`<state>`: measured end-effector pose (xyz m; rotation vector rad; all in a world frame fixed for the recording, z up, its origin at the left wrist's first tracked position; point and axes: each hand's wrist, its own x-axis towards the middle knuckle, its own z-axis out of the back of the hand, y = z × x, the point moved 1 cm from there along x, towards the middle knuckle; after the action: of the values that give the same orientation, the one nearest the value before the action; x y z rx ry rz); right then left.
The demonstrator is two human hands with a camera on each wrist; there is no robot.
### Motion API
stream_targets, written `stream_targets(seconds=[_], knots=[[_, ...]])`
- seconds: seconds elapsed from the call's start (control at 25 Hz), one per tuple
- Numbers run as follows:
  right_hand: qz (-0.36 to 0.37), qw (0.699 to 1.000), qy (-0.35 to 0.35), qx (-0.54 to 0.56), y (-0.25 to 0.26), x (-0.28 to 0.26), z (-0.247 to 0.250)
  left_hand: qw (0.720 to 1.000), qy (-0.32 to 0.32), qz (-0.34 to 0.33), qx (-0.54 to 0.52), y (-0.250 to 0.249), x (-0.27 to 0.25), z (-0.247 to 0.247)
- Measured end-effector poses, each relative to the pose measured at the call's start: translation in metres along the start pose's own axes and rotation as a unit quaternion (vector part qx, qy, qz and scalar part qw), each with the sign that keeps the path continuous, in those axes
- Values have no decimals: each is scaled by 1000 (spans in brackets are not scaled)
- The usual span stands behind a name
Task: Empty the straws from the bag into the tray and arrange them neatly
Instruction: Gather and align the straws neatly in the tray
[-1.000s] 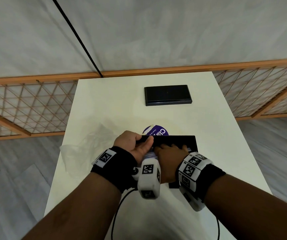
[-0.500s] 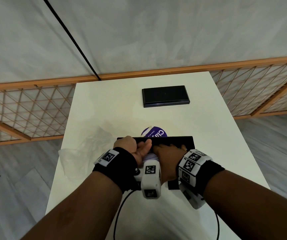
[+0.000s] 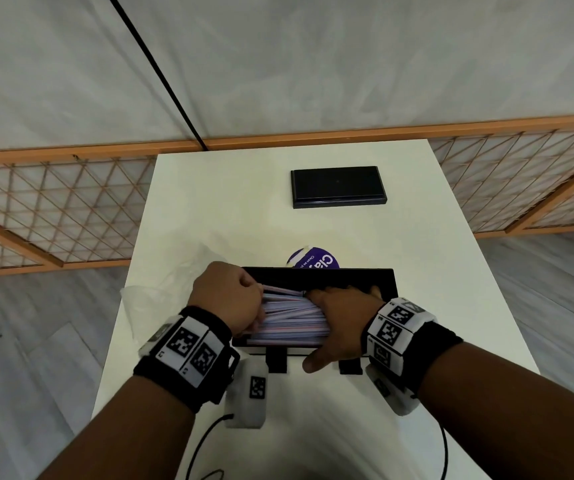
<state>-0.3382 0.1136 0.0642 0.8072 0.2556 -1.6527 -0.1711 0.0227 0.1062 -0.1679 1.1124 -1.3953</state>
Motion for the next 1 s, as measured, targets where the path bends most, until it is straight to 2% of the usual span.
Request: stream_targets(seconds=[0.08, 0.12, 0.16, 0.24, 0.28, 0.32, 0.44, 0.52, 0.64, 0.8, 0.88, 1.0], knots=[[6, 1000, -1, -10, 2, 1, 1, 1000, -3, 2, -20, -7, 0, 3], [8, 1000, 1, -11, 3, 1, 1, 996, 4, 25, -86, -11, 1, 0], [9, 1000, 2, -8, 4, 1, 2, 980, 29, 70, -182, -15, 1, -5], [14, 1000, -2, -4, 5, 4, 1, 902, 105, 175, -380, -25, 1, -19], [16, 1000, -8, -7, 7, 6, -1, 865, 125, 202, -442, -27, 2, -27], [17, 1000, -11, -11, 7, 9, -2, 848, 134, 202, -472, -27, 7, -34], [-4, 999, 17, -45, 5, 15, -4, 839, 125, 189, -495, -25, 23, -49], [13, 998, 38, -54, 4, 19, -7, 826, 114, 217, -507, -24, 31, -52], [29, 998, 25, -54, -3, 33, -20, 808, 98, 265, -517, -25, 39, -52], [47, 996, 37, -65, 2, 21, -11, 809, 93, 273, -513, -23, 41, -57], [42, 997, 39, -55, 2, 13, -2, 845, 79, 244, -469, -19, 42, -62], [32, 999, 12, -36, 5, -1, 5, 890, 26, 197, -411, -18, 40, -66]])
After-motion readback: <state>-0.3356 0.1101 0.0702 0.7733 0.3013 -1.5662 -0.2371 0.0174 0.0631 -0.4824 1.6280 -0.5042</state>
